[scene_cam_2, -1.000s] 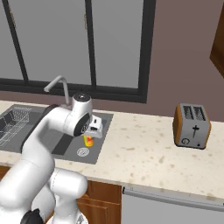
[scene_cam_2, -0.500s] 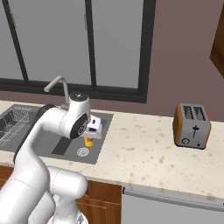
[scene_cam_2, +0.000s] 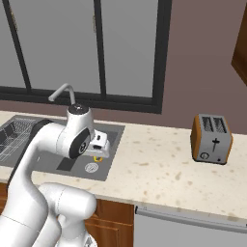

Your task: Place the mug in the left basin and the cup in the right basin of the sink.

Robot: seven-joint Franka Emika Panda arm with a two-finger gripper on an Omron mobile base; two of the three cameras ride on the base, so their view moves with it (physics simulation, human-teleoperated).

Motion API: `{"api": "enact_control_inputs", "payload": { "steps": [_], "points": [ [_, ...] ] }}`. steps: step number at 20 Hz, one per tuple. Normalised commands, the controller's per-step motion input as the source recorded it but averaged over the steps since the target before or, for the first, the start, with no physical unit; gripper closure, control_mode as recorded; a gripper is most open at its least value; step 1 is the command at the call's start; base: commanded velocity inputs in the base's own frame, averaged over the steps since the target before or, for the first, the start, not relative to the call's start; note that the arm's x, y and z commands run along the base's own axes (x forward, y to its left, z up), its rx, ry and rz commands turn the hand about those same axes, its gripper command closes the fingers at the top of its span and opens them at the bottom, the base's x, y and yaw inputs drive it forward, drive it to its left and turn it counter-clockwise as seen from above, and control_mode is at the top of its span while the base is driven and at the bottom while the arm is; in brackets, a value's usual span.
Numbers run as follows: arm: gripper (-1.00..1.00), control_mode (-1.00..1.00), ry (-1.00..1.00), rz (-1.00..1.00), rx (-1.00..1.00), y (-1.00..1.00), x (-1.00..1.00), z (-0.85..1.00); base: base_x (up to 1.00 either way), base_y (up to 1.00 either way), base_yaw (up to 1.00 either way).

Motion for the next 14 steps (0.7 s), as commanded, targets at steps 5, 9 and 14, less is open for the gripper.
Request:
{"api": "enact_control_inputs", "payload": {
  "steps": [5, 9, 14],
  "points": [
    [-1.00, -1.00, 0.00, -0.06, -0.05, 0.00, -0.12, 0.01, 0.00, 0.00, 0.00],
    [-1.00, -1.00, 0.00, -0.02, 0.00, 0.00, 0.00, 0.12, 0.00, 0.00, 0.00],
    [-1.00, -1.00, 0.00, 0.00, 0.00, 0.00, 0.00, 0.16, 0.00, 0.00, 0.00]
  ]
}}
